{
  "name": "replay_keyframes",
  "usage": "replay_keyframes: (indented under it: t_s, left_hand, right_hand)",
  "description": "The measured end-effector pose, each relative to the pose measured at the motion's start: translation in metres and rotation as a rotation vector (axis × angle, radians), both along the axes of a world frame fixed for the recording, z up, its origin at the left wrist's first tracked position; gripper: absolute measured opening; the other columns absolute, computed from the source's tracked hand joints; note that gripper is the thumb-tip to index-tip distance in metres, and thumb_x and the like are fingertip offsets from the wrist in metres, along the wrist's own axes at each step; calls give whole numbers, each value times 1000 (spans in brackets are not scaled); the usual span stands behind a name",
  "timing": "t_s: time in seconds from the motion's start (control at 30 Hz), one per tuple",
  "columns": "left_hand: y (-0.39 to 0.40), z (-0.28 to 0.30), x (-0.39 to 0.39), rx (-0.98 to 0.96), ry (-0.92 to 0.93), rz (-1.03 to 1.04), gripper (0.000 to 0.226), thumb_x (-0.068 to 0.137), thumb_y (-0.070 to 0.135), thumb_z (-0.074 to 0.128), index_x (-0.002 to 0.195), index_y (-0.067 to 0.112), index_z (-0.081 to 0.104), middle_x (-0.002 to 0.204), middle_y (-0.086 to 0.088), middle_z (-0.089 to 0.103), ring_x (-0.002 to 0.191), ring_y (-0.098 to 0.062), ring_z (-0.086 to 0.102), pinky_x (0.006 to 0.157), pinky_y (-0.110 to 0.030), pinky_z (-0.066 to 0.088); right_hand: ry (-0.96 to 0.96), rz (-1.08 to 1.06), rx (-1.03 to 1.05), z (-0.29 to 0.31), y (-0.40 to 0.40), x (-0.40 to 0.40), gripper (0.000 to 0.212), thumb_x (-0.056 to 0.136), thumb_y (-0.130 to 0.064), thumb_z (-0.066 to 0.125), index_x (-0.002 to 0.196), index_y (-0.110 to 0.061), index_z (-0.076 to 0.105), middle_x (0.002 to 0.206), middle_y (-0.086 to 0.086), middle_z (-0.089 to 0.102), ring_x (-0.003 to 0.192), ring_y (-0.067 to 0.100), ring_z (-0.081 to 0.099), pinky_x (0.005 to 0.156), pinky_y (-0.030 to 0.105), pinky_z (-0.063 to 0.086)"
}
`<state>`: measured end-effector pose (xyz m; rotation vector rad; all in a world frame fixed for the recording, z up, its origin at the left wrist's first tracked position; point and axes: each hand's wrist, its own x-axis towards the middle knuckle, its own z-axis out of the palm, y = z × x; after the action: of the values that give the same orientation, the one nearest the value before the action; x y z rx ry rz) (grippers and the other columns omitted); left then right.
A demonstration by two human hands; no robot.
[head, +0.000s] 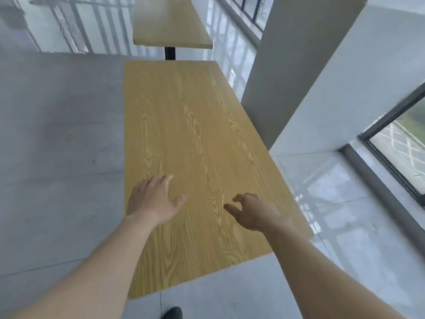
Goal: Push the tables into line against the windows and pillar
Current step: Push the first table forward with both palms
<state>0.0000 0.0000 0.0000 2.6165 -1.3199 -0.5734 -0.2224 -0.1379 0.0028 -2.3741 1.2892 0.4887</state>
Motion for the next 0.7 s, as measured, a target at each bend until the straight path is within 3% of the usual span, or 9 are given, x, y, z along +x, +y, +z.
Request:
replay_keyframes:
  t_s: [0.1,0.17,0.33,0.5,0.7]
  left_hand:
    - [15,-39,-14,23,-14,31,83,91,79,32,158,32,27,161,4,36,148,-25,31,120,-43,25]
    - [27,-69,-34,-7,-24,50,82,91,79,31,158,31,27,160,4,36,149,-22,29,122,-43,22]
    - [47,-135,-92,-133,-123,61,78,94,74,33,153,25,40,160,-1,38,152,-22,24,127,-43,12]
    - [52,-176,-138,-200,-219,78,76,95,71,33,152,22,41,162,-3,36,155,-24,21,127,-46,13]
    - [51,-191,-146,-226,-285,127,74,96,69,32,153,22,38,164,-2,33,156,-23,18,126,-49,15]
  right_hand:
    - [55,73,-9,-35,10,0,64,99,-67,34,143,-24,52,139,3,57,123,29,57,93,43,48]
    - [14,129,-60,-62,21,-9,59,101,-63,35,139,-22,54,135,3,59,124,28,55,99,43,45]
    - [-127,220,-257,-127,41,-42,53,104,-54,35,140,-18,52,155,6,45,150,26,31,122,44,25]
    - [-341,240,-375,-169,48,-67,53,106,-47,38,148,-15,45,162,13,36,153,31,27,123,49,24]
    - [-496,216,-479,-191,46,-71,53,104,-45,41,147,-16,49,160,9,41,154,27,27,125,47,21]
